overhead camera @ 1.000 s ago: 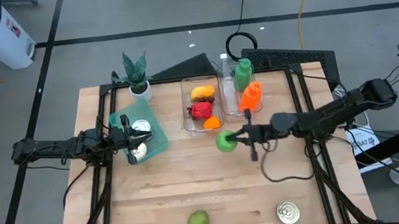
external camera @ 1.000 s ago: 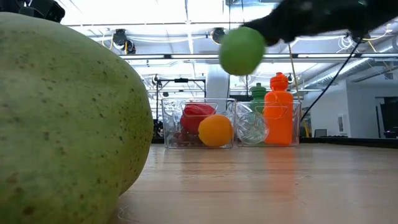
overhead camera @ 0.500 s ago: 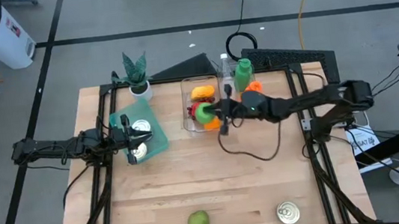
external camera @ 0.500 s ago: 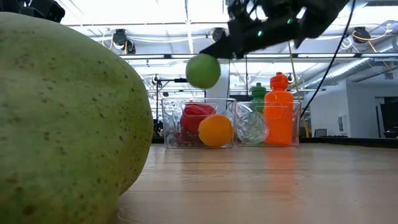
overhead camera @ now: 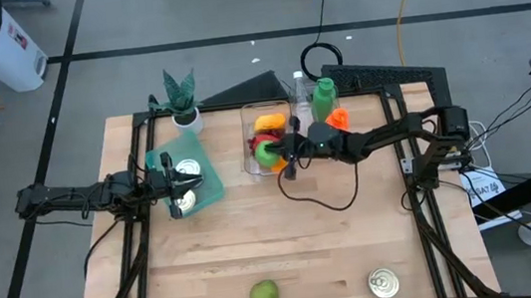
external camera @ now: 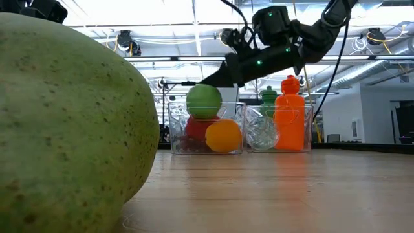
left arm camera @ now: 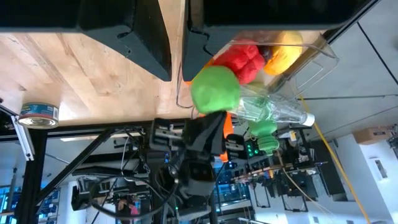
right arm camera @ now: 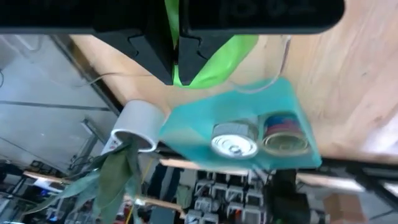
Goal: Pick & Place Food Item
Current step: Put the green apple into the left transparent bin, then stack the blue and pink tuna can on top of the blue and pink tuna can in the bin
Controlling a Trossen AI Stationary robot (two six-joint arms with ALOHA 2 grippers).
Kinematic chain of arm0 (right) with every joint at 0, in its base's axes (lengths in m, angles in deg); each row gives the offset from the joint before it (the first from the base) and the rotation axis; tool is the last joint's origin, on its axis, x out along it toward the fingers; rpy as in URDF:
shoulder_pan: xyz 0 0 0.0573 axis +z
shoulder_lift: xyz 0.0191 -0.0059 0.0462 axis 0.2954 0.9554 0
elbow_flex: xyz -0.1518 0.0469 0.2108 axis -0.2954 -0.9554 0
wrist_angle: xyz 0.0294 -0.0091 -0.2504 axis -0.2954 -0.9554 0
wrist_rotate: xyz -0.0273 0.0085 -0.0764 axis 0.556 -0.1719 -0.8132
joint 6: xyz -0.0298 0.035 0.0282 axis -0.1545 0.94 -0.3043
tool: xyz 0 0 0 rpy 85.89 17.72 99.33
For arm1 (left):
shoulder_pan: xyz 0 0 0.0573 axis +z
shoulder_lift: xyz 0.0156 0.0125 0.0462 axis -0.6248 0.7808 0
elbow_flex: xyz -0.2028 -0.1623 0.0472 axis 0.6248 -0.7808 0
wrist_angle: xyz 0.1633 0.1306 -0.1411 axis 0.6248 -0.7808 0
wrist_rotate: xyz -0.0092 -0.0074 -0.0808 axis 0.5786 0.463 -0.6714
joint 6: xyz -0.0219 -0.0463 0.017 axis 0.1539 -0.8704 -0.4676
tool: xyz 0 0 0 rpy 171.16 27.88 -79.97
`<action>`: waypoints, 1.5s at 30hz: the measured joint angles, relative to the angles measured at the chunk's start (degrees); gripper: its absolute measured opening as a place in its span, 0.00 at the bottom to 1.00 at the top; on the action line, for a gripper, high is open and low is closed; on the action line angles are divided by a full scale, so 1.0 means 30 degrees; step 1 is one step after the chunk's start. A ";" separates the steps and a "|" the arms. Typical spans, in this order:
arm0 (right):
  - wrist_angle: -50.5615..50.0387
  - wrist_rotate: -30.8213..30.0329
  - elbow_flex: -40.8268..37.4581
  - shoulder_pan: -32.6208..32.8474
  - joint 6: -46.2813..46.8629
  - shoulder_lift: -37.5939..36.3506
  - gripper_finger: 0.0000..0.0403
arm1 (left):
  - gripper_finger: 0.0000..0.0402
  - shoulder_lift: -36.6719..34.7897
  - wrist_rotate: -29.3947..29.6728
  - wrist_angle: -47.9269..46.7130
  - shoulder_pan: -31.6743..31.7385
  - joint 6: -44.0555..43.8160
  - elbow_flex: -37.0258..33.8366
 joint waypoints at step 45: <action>-0.1177 0.2289 -0.6137 0.5600 0.0578 -1.4139 0.08 | 0.12 -0.0007 0.0007 0.0007 -0.0007 -0.0474 -0.0007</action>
